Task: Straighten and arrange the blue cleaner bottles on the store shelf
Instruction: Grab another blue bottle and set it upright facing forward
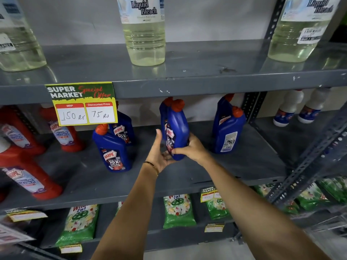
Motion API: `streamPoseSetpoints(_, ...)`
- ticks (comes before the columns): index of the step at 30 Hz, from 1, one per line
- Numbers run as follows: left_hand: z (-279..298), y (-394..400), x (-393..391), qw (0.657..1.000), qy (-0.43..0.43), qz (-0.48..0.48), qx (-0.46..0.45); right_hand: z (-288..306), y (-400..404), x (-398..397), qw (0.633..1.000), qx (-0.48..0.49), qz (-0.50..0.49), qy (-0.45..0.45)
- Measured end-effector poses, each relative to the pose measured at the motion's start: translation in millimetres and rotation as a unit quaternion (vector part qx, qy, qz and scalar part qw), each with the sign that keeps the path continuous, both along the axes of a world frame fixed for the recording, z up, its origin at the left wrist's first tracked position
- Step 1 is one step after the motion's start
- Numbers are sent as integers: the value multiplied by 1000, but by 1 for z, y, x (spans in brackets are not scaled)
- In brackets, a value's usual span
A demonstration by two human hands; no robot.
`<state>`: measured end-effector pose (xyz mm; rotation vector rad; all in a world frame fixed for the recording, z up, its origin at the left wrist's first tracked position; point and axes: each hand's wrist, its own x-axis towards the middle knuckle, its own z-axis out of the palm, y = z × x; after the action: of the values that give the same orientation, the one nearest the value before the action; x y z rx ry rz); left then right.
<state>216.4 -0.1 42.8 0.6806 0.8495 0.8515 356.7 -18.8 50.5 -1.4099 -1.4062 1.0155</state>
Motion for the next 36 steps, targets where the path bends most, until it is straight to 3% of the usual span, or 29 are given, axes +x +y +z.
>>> streamPoseSetpoints(3, -2, 5, -8, 998, 55, -2, 5, 0, 3, 6, 998, -23, 20, 56)
streamPoseSetpoints(8, -6, 7, -12, 991, 117, -52, 46, -3, 9, 12, 996, -48, 33, 74)
streamPoseSetpoints(15, -30, 7, -12, 991, 102, 20, 80, -11, 16, 17, 997, -64, 20, 22)
streamPoseSetpoints(20, -40, 10, -12, 986, 137, 8, 99, -19, 21, 19, 998, -64, 19, -5)
streamPoseSetpoints(31, -49, 13, -6, 962, 237, 73, 112, -42, 23, 11, 998, -59, 8, 32)
streamPoseSetpoints(36, -50, 4, -2, 933, 300, 183, 82, -44, 10, 17, 998, -50, -30, -11)
